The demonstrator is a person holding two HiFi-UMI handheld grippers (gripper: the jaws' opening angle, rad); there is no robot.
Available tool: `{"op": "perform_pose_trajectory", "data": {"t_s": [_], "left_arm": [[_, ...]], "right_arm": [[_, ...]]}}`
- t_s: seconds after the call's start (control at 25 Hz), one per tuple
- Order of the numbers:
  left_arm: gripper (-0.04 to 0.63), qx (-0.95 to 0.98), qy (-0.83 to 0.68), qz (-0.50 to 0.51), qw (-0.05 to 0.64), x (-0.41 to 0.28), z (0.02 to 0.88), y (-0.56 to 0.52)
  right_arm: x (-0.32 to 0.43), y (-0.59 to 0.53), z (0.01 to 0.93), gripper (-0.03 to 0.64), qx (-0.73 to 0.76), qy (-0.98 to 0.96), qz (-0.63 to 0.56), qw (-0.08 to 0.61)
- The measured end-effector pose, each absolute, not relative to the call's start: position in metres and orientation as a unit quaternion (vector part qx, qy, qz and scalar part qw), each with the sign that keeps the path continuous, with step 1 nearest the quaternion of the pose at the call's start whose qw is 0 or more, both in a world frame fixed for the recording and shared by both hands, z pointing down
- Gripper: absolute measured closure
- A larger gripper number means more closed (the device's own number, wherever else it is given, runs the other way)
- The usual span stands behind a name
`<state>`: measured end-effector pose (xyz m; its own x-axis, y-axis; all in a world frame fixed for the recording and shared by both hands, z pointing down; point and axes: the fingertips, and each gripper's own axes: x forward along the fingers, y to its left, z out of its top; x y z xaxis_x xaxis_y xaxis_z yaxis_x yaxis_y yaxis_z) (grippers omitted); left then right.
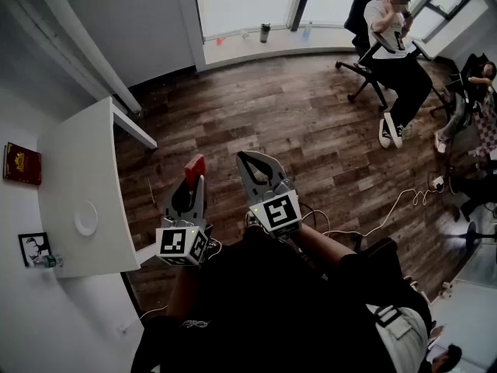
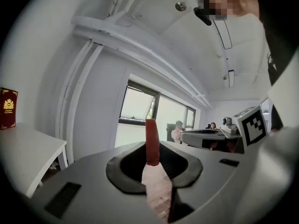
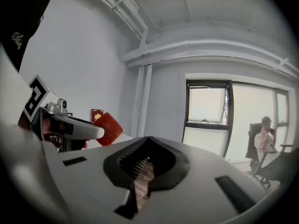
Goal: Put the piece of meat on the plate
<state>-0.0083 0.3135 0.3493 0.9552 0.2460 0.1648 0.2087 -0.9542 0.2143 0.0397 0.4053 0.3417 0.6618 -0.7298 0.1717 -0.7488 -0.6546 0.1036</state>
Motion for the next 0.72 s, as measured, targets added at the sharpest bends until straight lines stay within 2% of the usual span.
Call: {"op": "perform_pose_trajectory", "data": {"t_s": [0.72], "left_arm": [[0.512,0.987,0.088,0.104,0.079,0.008,0.368,0.332]], "right_arm": [[0.062,0.433,0.363,0.594,0.893,-0.434,0.049,0.110]]}}
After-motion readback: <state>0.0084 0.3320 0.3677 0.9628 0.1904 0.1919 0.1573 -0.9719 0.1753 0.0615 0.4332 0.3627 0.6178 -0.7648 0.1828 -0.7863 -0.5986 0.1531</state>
